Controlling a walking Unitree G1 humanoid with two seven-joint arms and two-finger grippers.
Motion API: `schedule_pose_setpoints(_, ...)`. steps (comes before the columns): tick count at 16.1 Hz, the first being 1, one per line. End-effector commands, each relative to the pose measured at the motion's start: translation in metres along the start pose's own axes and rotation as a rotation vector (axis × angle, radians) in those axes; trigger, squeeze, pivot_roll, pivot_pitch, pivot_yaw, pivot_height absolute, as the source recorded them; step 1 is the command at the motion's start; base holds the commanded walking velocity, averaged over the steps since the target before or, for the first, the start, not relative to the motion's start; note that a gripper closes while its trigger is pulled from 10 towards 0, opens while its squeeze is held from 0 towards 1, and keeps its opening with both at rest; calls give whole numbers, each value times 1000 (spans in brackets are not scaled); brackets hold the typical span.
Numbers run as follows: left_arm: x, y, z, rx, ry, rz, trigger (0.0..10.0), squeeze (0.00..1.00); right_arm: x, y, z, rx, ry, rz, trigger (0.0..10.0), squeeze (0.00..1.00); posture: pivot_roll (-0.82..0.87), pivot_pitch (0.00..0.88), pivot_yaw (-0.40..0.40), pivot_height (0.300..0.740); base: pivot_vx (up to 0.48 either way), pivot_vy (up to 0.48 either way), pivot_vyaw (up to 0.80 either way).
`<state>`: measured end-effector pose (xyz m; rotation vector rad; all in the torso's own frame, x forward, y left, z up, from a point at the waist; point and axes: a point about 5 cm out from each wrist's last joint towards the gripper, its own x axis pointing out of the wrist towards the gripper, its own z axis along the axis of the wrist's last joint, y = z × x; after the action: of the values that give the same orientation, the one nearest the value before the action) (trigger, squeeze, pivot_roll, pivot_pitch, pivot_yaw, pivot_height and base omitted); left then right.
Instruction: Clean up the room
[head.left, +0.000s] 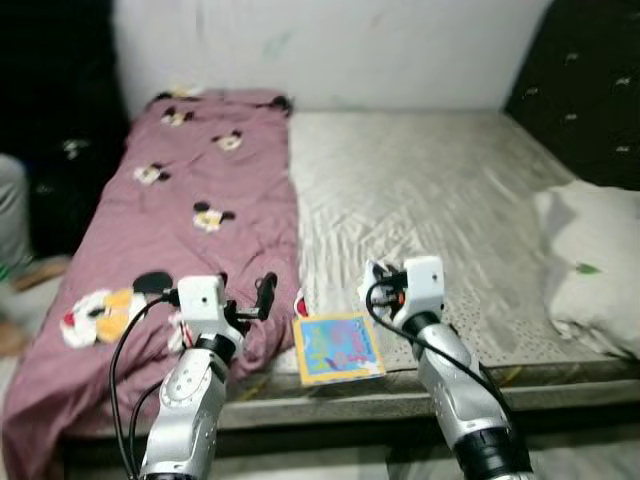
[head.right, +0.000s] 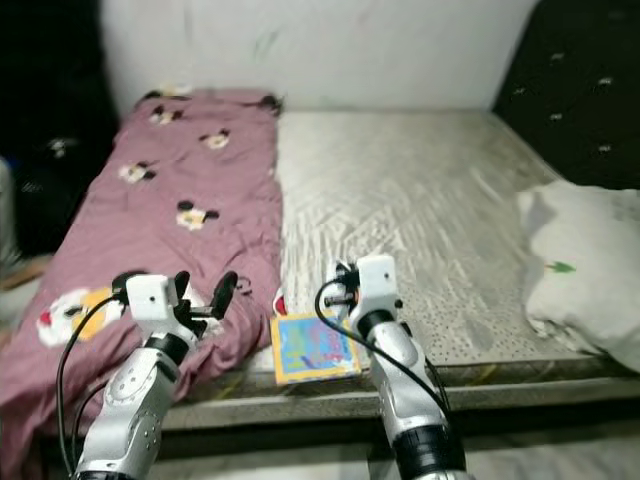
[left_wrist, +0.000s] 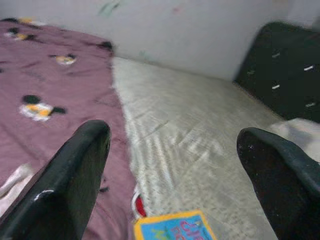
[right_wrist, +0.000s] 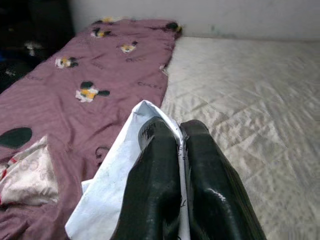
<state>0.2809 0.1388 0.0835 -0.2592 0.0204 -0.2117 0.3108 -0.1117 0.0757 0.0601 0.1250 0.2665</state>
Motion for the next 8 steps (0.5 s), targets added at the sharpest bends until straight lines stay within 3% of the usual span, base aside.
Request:
schedule_pose_setpoints(1, -2, 2, 4, -2, -17, -12, 10000, 0, 4, 8, 6, -2, -18, 23, 10000, 0, 39, 0, -47, 740, 0, 0, 0)
schedule_pose_setpoints(6, -1, 1, 5, -8, -20, -21, 10000, 0, 4, 7, 6, -6, -18, 18, 10000, 0, 33, 0, -47, 740, 0, 0, 0)
schedule_pose_setpoints(8, -1, 2, 5, -9, -21, -27, 10000, 0, 5, 7, 6, -8, -19, 18, 10000, 0, 34, 0, -45, 740, 257, 0, 0)
